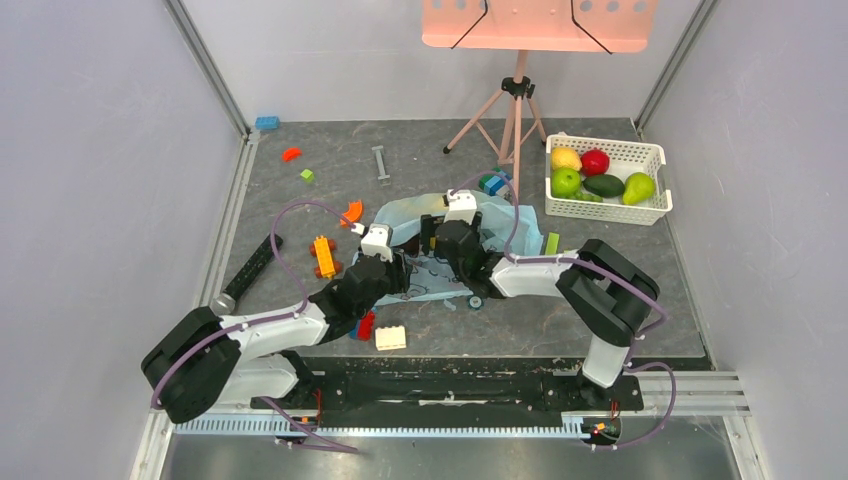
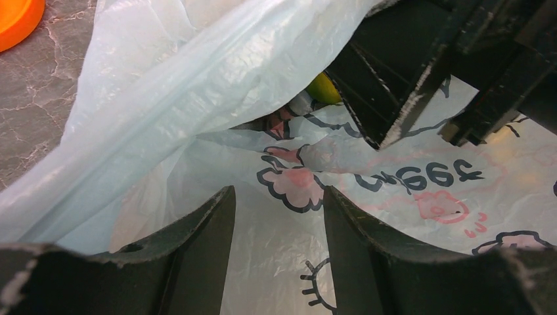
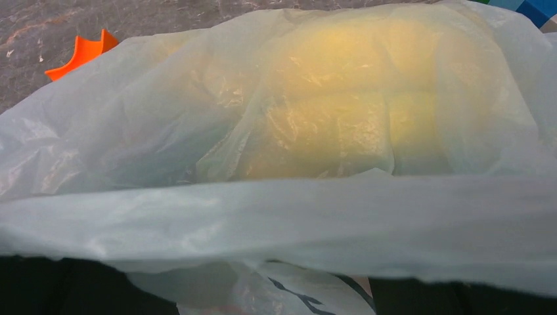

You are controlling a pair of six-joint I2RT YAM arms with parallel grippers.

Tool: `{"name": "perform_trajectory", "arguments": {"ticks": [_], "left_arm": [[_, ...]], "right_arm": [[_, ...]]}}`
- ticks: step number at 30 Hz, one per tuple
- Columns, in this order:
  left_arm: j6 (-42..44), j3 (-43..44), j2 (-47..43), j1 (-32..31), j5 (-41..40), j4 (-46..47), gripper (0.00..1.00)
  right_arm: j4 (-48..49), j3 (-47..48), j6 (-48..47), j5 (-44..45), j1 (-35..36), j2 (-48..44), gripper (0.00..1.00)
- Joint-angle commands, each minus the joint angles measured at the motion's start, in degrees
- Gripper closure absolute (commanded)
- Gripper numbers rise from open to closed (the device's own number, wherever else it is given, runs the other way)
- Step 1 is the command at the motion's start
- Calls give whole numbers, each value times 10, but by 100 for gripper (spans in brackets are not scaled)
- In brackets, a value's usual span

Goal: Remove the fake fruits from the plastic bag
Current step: Take out the fake fruit from the plastic bag.

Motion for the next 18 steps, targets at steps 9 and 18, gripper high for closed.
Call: {"name": "perform_trajectory", "arguments": {"ticks": [9, 18], "left_arm": [[23, 11, -2, -2, -7, 32, 42], [24, 11, -1, -2, -7, 31, 42]], "right_arm": [[32, 41, 49, 10, -27, 52, 10], [4, 71, 49, -7, -35, 93, 6]]}}
